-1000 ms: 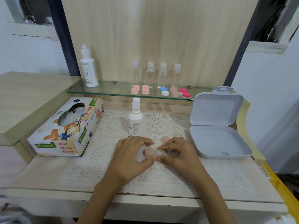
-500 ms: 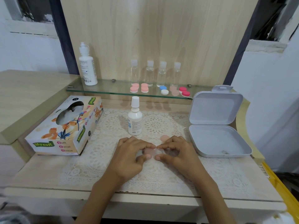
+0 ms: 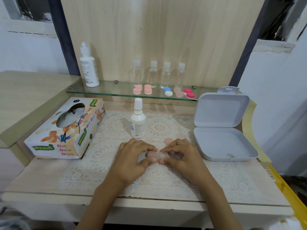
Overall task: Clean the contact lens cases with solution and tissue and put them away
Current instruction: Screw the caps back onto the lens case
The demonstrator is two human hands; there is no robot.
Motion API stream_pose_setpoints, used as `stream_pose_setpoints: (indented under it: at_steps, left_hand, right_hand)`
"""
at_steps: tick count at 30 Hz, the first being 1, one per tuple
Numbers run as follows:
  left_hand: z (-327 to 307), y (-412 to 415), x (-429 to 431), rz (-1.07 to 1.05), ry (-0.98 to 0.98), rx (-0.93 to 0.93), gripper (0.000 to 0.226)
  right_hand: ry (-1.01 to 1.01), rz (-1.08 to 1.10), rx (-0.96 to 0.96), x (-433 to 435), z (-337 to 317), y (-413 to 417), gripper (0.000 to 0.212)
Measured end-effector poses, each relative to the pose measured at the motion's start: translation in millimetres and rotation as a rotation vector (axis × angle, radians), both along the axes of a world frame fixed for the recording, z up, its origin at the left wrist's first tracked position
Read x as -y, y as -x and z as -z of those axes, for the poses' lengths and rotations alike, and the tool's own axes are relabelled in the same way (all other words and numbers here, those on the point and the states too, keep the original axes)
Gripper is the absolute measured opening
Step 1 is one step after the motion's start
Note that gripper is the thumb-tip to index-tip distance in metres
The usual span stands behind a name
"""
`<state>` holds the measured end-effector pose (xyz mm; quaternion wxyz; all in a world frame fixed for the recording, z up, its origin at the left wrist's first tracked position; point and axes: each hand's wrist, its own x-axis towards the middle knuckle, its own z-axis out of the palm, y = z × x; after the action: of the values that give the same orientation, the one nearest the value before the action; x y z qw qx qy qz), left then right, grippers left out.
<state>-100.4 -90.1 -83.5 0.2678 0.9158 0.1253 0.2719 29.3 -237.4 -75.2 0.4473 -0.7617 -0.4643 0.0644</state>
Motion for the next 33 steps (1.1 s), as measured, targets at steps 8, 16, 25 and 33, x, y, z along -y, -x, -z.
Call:
stream_pose_setpoints:
  at_steps: [8, 16, 25, 33]
  left_hand:
    - [2.2, -1.6, -3.1, 0.062, 0.053, 0.017, 0.029]
    - [0.3, 1.4, -1.3, 0.060, 0.031, 0.021, 0.032]
    - [0.4, -1.0, -1.4, 0.046, 0.088, 0.011, 0.037]
    - [1.4, -1.4, -1.5, 0.091, 0.086, 0.002, 0.038]
  right_hand:
    - [-0.008, -0.009, 0.003, 0.0, -0.7, 0.3, 0.032]
    - [-0.015, 0.001, -0.014, -1.2, -0.6, 0.9, 0.037]
    - [-0.010, -0.001, -0.023, 0.2, -1.2, 1.0, 0.030]
    - [-0.013, 0.001, -0.025, -0.1, -1.4, 1.4, 0.033]
